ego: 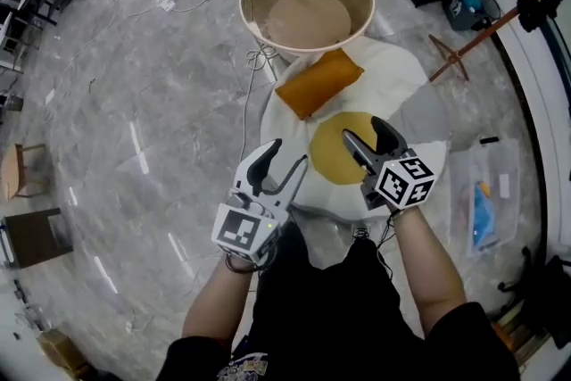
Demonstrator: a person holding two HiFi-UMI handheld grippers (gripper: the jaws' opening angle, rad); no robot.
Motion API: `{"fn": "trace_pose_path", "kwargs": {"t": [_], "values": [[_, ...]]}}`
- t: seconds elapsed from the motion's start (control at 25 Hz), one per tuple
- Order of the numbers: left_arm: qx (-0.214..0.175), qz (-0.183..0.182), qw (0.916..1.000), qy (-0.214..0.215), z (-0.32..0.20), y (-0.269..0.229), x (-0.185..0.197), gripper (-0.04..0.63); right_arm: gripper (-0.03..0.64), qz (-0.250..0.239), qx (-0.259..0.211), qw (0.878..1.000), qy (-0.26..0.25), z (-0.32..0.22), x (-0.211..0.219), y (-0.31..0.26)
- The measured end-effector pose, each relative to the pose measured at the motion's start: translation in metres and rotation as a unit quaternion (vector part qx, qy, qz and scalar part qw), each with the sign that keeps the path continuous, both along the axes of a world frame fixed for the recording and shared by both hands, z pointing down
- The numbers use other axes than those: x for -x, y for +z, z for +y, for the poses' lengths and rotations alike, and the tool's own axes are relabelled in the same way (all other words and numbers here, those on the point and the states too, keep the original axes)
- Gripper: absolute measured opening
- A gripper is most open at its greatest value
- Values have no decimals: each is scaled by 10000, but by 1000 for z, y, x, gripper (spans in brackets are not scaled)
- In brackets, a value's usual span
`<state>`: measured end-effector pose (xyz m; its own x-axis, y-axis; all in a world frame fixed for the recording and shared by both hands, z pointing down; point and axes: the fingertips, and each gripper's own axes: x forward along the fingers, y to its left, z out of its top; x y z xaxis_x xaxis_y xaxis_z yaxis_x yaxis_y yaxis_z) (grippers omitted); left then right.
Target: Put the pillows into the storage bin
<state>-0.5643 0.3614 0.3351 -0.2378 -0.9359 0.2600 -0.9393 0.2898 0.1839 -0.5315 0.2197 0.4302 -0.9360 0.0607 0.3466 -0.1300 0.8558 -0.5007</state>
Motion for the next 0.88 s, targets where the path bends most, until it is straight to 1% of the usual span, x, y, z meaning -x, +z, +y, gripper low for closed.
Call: {"fn": "trace_pose_path", "kwargs": {"t": [0.08, 0.2, 0.28, 0.4, 0.64, 0.8, 0.88], "values": [[-11, 55, 9996, 278, 3, 14, 26, 193, 378, 113, 10, 9997, 215, 3, 20, 14], [106, 143, 9980, 614, 3, 40, 61, 195, 391, 203, 128, 9978, 613, 2, 47, 35], [179, 225, 9967, 764, -1, 58, 79, 198, 399, 234, 235, 9958, 848, -3, 61, 48], [306, 331, 9947, 921, -13, 92, 96, 207, 399, 266, 320, 9938, 1034, -10, 70, 67], [533, 397, 9920, 1074, -57, 176, 114, 231, 400, 354, 385, 9935, 1012, -22, 71, 126], [832, 188, 9887, 1232, -85, 253, 121, 267, 400, 270, 409, 9946, 918, -26, 67, 167], [962, 58, 9878, 1227, -99, 293, 132, 280, 400, 239, 355, 9957, 825, -25, 64, 190]]}}
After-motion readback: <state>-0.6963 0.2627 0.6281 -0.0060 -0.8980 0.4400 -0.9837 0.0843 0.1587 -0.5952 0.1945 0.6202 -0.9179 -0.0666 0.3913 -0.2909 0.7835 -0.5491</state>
